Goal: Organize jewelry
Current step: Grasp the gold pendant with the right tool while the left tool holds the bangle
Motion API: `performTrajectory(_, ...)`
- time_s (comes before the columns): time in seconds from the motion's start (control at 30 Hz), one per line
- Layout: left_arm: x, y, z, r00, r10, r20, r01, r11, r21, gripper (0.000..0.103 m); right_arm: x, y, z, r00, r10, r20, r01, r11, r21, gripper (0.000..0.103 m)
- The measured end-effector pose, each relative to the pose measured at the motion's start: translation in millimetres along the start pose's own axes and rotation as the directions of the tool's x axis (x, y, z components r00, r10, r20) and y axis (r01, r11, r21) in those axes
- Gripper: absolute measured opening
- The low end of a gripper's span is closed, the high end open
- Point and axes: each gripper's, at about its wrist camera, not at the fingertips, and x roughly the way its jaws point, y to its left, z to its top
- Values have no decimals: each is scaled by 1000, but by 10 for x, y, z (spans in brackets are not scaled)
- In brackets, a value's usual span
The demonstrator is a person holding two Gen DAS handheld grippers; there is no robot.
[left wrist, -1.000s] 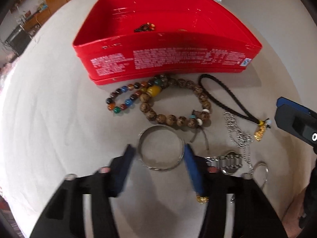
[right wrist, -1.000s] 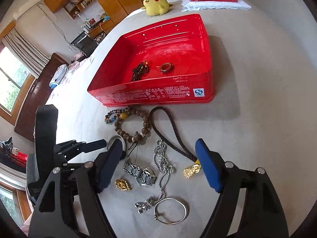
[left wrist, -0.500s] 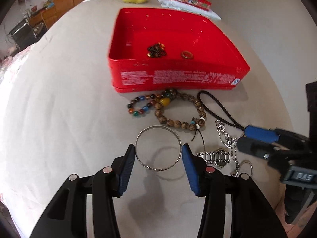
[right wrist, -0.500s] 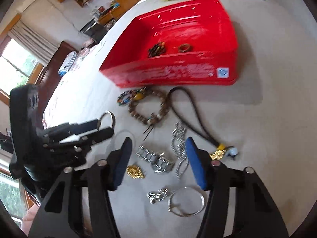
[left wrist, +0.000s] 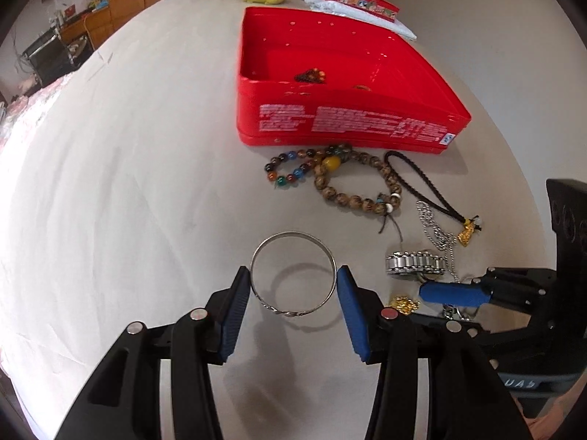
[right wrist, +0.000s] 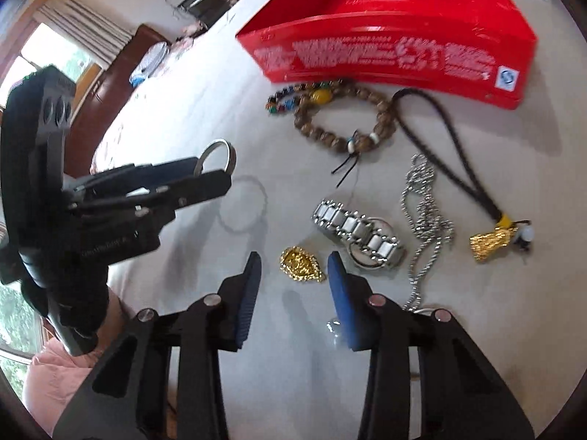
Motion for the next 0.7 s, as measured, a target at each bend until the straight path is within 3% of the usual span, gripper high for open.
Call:
performTrajectory(0.17,8,24,8,1000,-3,7,3,1000,-8,49,31,62,-36,999,-39,4,40,998,-44,37)
performTrajectory(0.33,37,51,9,1000,-12,-11,12,1000,-19,49,84,212,-116,987,-158,38,162,974,-156,25)
performTrajectory(0.4,57,52,15,1000,-17,-17,16,1000,-23,49,103,230,-134,983,-176,49,181,967,-178,24)
performTrajectory(0.7,22,19,1,999,29,17,-29,1000,-9,49,5,-52,36,994,-100,53,101,995,-26,23)
